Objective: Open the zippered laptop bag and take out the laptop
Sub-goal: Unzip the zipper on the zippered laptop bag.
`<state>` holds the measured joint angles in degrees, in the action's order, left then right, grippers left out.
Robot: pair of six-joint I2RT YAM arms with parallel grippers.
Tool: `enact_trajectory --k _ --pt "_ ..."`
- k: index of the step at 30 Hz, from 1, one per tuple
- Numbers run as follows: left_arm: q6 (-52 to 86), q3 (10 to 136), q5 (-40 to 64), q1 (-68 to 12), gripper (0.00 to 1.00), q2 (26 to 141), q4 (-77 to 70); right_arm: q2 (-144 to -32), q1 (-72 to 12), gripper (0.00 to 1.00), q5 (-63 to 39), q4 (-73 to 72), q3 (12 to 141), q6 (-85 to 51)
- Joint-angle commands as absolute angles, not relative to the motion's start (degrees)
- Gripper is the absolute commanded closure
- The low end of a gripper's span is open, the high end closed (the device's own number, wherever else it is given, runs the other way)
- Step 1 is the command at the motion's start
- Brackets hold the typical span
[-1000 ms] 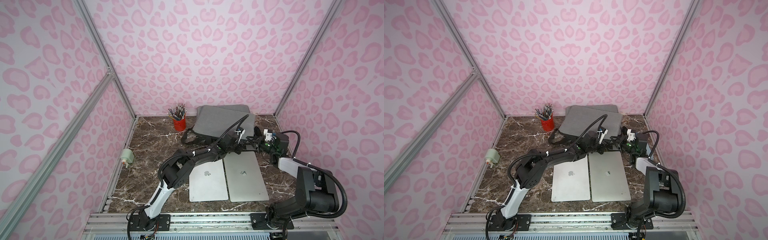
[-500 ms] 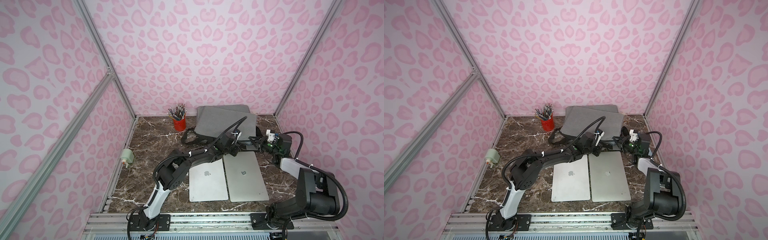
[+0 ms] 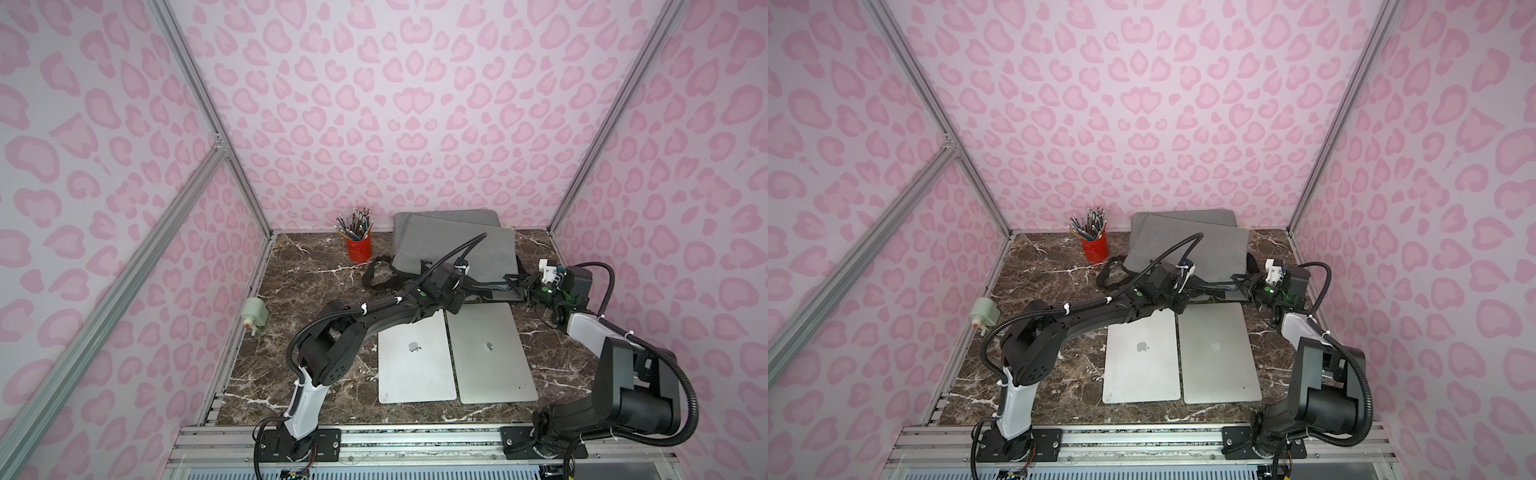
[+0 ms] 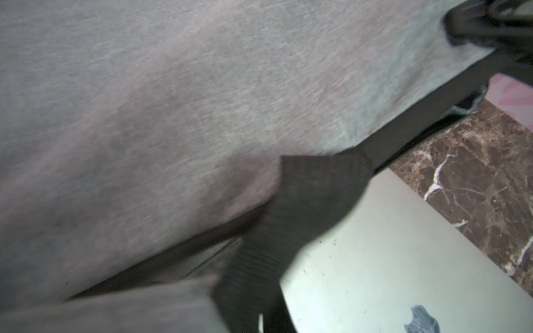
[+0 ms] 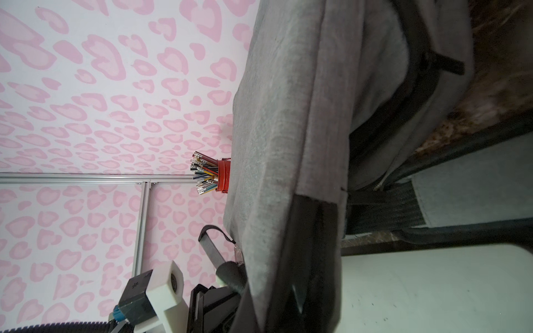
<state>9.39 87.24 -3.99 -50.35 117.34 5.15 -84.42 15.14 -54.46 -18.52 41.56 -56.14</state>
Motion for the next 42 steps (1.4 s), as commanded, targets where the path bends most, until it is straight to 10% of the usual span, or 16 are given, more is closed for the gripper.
enact_trajectory --k 1,42 --pt "8.38 86.1 -8.09 -49.27 0.98 115.82 12.79 -84.37 16.47 1.0 -48.95 -19.27 42.87 -52.66" --pt "-0.66 95.26 -12.96 -31.26 0.87 118.37 24.48 -100.62 21.19 1.0 -49.64 9.58 68.16 -25.33"
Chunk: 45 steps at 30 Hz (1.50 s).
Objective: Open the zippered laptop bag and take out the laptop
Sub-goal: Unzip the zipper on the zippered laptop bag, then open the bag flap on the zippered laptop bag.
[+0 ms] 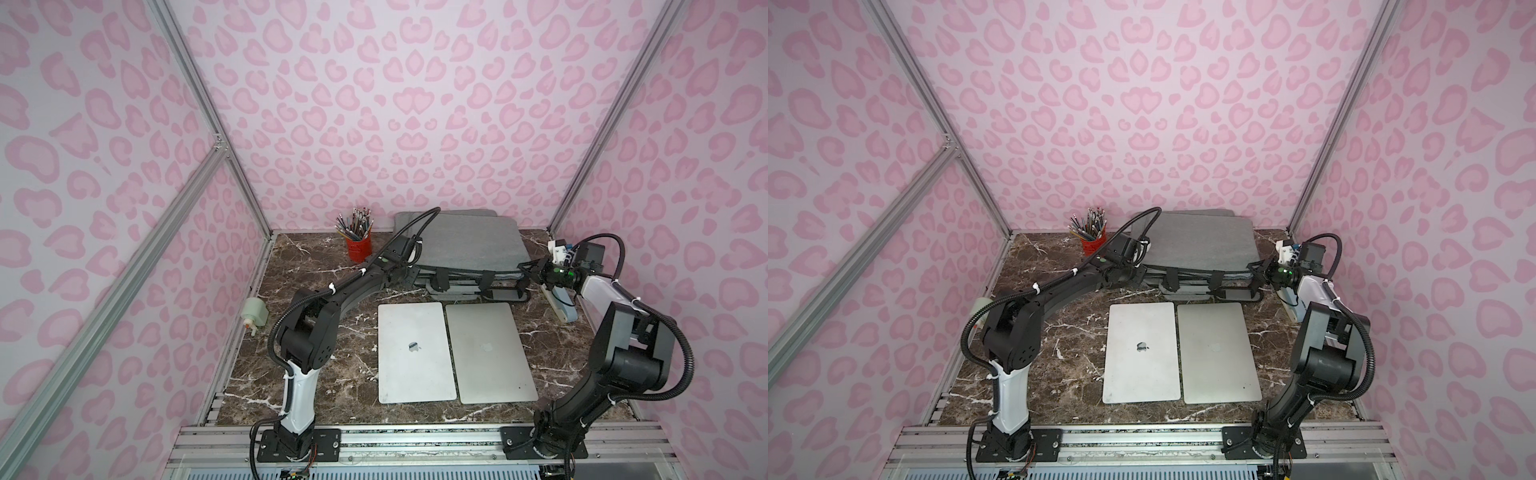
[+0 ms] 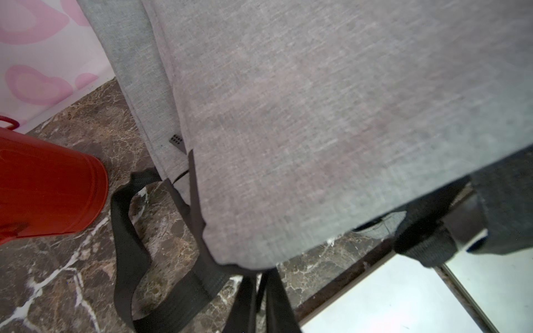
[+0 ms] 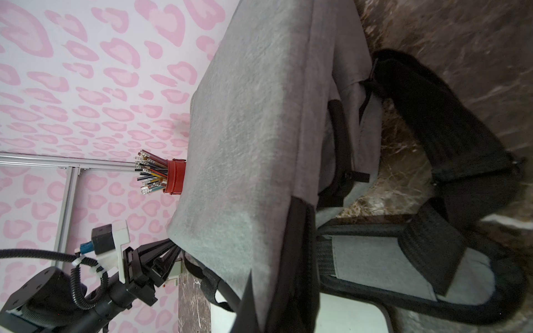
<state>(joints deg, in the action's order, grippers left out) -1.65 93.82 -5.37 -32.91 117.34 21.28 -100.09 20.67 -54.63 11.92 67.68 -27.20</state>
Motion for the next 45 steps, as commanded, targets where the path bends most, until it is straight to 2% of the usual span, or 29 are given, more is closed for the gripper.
enact_trajectory --k 1,8,14,15,20,25,35,45 --pt "-0.53 95.99 -12.72 -31.06 0.86 118.96 24.97 -100.72 21.06 1.0 -50.11 9.58 68.28 -25.1" --pt "-1.7 97.35 -8.81 -31.11 0.78 118.34 24.31 -101.89 19.48 1.0 -50.78 10.05 68.74 -24.3" --pt "-7.53 95.8 -4.32 -31.89 0.65 115.71 21.12 -101.98 18.22 1.0 -50.81 8.81 68.81 -25.96" --pt "-8.78 95.72 -3.76 -32.19 0.59 115.52 20.73 -102.08 18.11 1.0 -50.7 8.72 68.87 -26.14" --pt "-14.67 96.1 1.04 -33.6 0.44 114.97 19.33 -101.89 17.69 1.0 -50.22 8.42 69.08 -26.78" --pt "-25.21 96.39 4.57 -37.25 0.33 115.83 18.6 -101.95 17.07 1.0 -50.55 8.22 69.76 -27.68" --pt "-39.49 102.86 -0.71 -40.6 0.29 123.64 20.5 -101.78 16.96 1.0 -50.71 10.76 71.54 -26.87" --pt "-42.12 108.1 -3.6 -40.57 0.31 128.5 19.6 -101.7 16.92 1.0 -50.82 12.22 72.06 -26.02"
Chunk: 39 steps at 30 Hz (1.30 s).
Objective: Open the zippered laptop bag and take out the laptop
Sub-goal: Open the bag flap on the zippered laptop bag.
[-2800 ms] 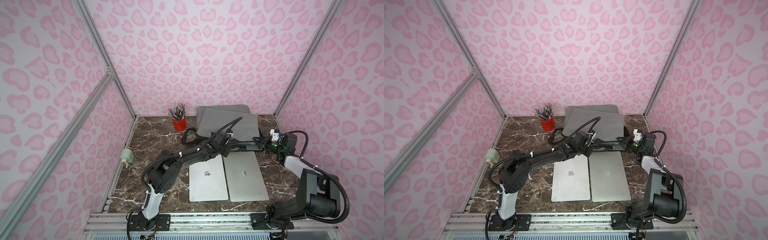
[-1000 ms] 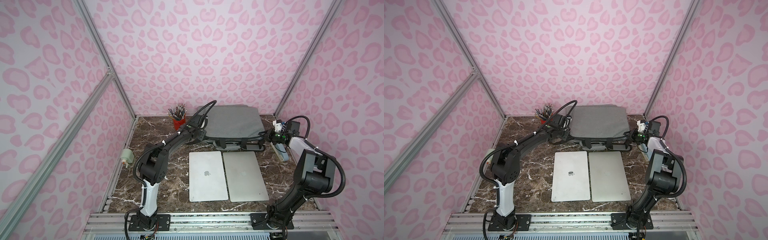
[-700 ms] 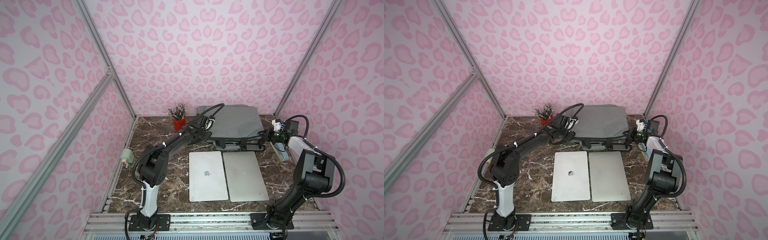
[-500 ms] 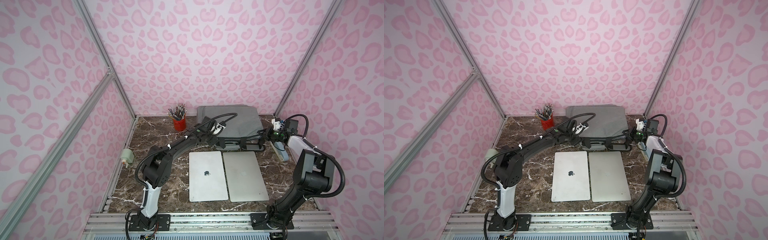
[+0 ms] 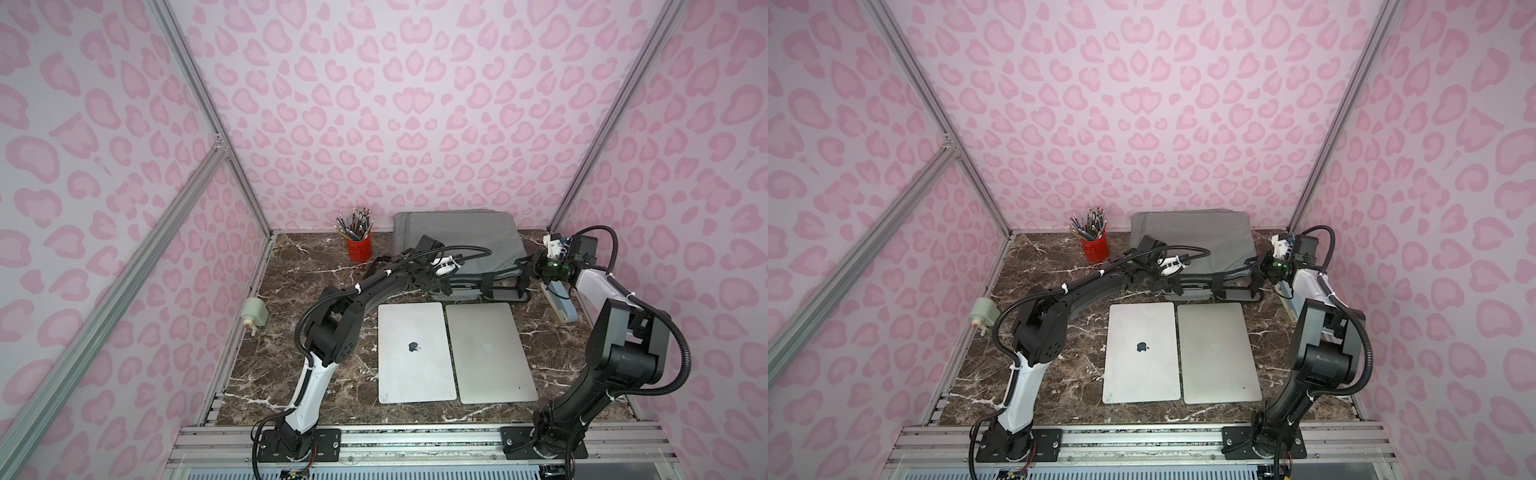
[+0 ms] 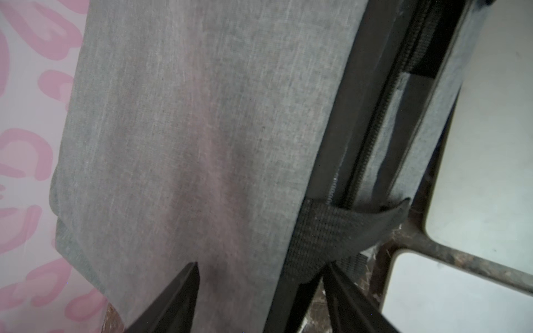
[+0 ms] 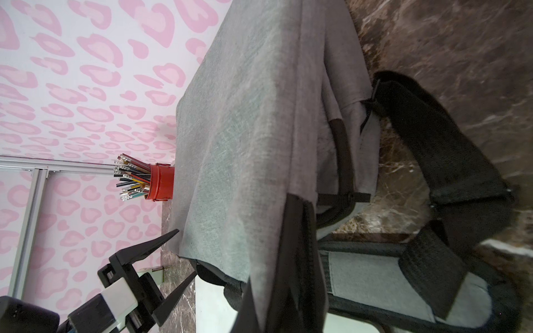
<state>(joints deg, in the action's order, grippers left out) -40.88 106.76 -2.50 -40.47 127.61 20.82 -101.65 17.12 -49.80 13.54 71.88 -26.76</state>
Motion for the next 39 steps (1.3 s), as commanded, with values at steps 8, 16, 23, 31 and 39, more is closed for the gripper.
enact_trajectory --k 8,16,23,31,39 --pt "-36.39 111.58 0.72 -39.85 0.59 128.66 20.82 -102.05 16.79 1.0 -51.39 12.28 71.46 -25.64" --pt "-35.76 117.11 1.8 -39.62 0.61 131.76 25.83 -102.22 16.47 1.0 -52.59 11.8 70.93 -25.65" --pt "-35.73 120.59 1.25 -39.73 0.64 134.55 26.58 -102.58 16.09 1.0 -53.61 11.25 70.85 -26.14" --pt "-32.94 123.34 1.42 -39.72 0.98 134.09 29.8 -102.74 15.91 1.0 -52.97 9.08 69.81 -27.55" --pt "-23.15 125.95 4.94 -39.64 0.98 130.55 31.73 -101.08 15.9 0.78 -49.61 4.17 66.49 -29.62"
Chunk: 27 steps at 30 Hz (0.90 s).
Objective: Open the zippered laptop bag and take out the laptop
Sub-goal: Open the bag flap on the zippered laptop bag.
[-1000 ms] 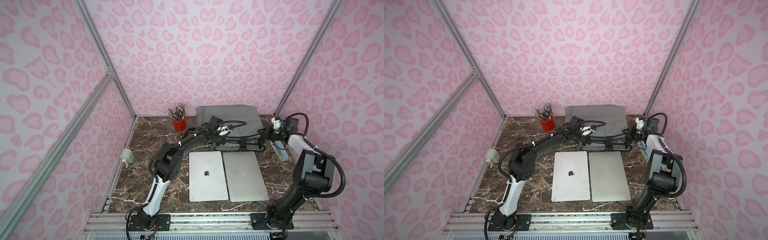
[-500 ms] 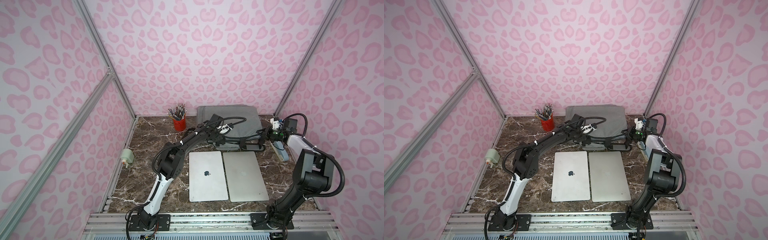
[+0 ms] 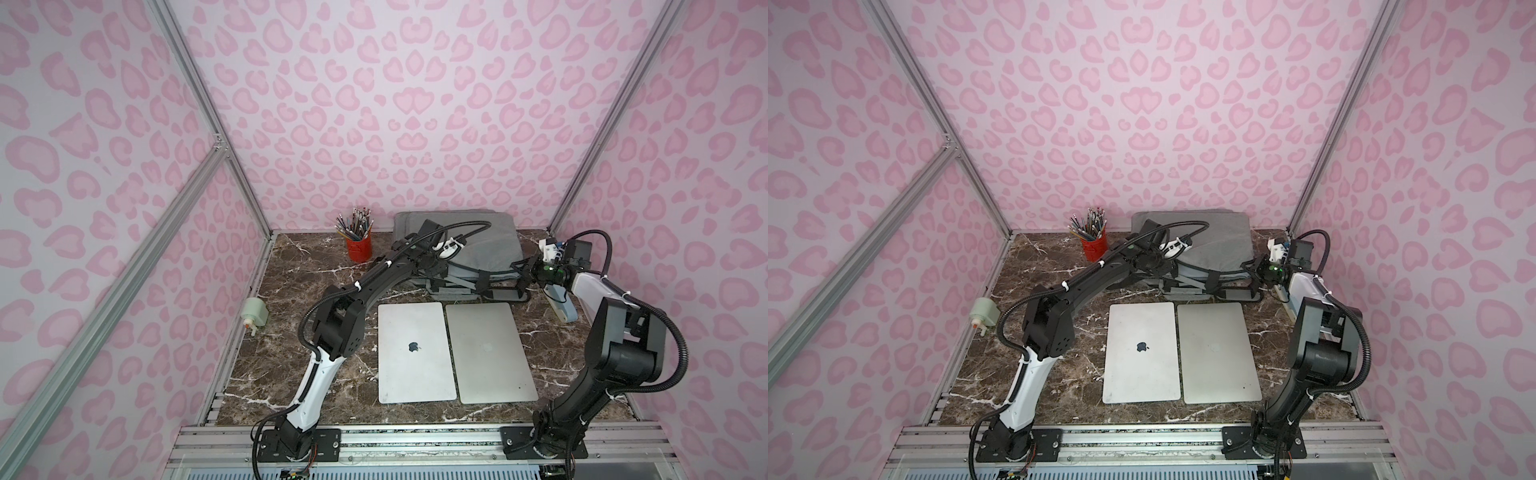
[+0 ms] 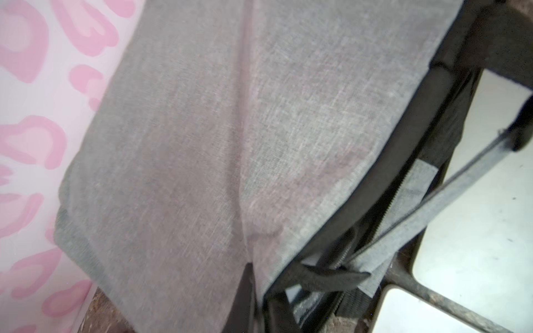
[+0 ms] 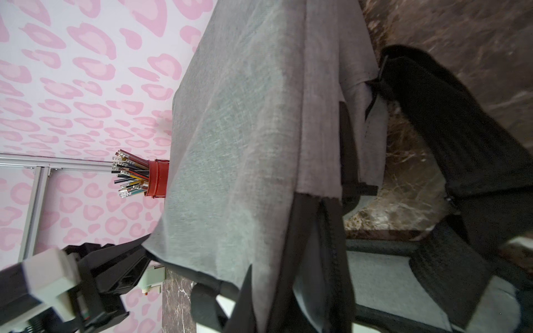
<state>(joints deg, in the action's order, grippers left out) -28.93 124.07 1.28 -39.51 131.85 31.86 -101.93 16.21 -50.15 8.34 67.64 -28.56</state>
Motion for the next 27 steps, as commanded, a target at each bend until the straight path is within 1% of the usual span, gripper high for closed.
enact_trajectory --k 1,6,9,13,16,18,22,24,27 --pt "-22.04 126.76 5.37 -39.64 0.98 130.56 32.34 -100.47 15.91 0.75 -49.13 3.55 65.85 -29.68" --pt "-16.13 131.88 6.05 -39.45 0.98 131.64 36.47 -95.33 15.91 0.61 -45.88 -0.66 61.9 -30.01" --pt "-12.32 135.78 6.84 -39.1 0.98 132.94 39.09 -91.06 16.0 0.56 -43.54 -4.48 58.16 -30.95" --pt "-5.45 138.87 8.09 -37.78 0.99 133.85 40.9 -85.43 16.26 0.52 -41.68 -9.92 52.07 -33.99" --pt "-1.14 139.81 9.49 -36.69 0.98 134.15 41.67 -81.55 16.19 0.52 -41.93 -15.07 47.04 -38.24" --pt "0.73 139.99 11.24 -36.19 0.98 134.2 41.69 -80.22 15.8 0.53 -43.74 -18.31 44.66 -41.77" --pt "3.48 141.11 12.97 -36.12 0.99 134.49 41.91 -79.06 10.84 0.57 -44.54 -25.1 40.3 -49.39" --pt "4.76 142.01 13.97 -36.12 0.98 134.72 42.29 -78.84 8.42 0.59 -42.83 -29.38 37.68 -54.18" --pt "6.94 142.38 15.47 -36.07 0.99 134.82 42.61 -79.28 5.5 0.58 -40.21 -39.88 33.07 -63.72"
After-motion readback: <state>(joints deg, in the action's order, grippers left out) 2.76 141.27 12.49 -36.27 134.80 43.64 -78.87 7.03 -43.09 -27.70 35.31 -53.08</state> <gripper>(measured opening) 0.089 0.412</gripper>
